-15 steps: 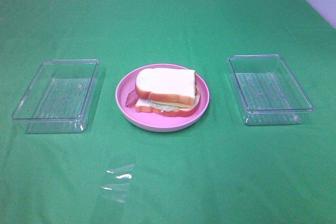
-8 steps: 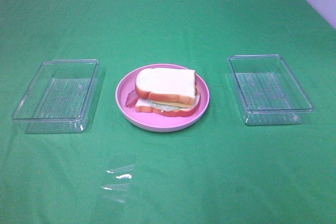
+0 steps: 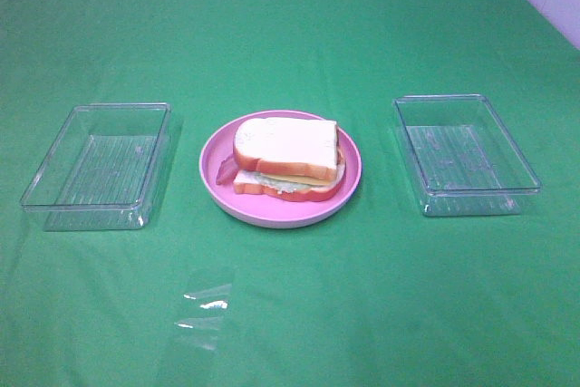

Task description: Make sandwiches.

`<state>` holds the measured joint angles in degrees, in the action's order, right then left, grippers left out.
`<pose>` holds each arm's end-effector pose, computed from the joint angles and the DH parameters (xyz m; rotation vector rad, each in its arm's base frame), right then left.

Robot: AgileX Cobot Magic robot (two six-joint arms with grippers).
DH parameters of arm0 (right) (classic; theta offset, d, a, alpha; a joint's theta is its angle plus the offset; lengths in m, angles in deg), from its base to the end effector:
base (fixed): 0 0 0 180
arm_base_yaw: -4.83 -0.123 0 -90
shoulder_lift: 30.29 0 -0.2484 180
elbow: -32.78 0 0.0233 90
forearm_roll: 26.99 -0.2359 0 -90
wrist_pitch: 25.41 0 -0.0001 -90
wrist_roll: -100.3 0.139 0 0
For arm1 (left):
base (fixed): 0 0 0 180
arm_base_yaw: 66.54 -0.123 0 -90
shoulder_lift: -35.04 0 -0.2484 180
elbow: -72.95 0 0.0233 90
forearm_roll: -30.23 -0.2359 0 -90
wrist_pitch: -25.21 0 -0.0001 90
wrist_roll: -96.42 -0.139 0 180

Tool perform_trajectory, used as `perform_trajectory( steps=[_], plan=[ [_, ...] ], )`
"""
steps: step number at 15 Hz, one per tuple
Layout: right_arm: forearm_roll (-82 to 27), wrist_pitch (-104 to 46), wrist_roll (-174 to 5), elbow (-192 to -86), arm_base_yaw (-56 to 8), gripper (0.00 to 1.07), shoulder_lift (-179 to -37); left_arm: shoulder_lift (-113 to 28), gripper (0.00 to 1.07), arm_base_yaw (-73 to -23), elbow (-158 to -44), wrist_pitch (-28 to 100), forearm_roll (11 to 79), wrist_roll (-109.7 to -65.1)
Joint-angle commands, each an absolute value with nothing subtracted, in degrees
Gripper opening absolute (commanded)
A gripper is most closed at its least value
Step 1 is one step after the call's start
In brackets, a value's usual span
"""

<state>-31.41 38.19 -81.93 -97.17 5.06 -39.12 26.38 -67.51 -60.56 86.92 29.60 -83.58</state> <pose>0.0615 0.0094 0.2286 -0.0411 2.1354 0.0688 0.0586 0.0023 0.2514 -0.0180 2.0395 0.0237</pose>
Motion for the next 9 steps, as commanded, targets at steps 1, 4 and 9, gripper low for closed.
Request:
perform_trajectory(
  steps=[1, 4, 9],
  plan=[
    [-31.4, 38.0, -81.8, -97.1, 5.0, 0.94, -37.5, 27.3, 0.91, -67.5, -60.6, 86.8, 29.8, -83.0],
    [-31.4, 38.0, -81.8, -97.1, 5.0, 0.94, -37.5, 27.3, 0.91, -67.5, -60.6, 86.8, 29.8, -83.0],
    [-31.4, 38.0, -81.8, -97.1, 5.0, 0.94, -37.5, 27.3, 0.91, -67.5, -60.6, 86.8, 29.8, -83.0]
  ],
)
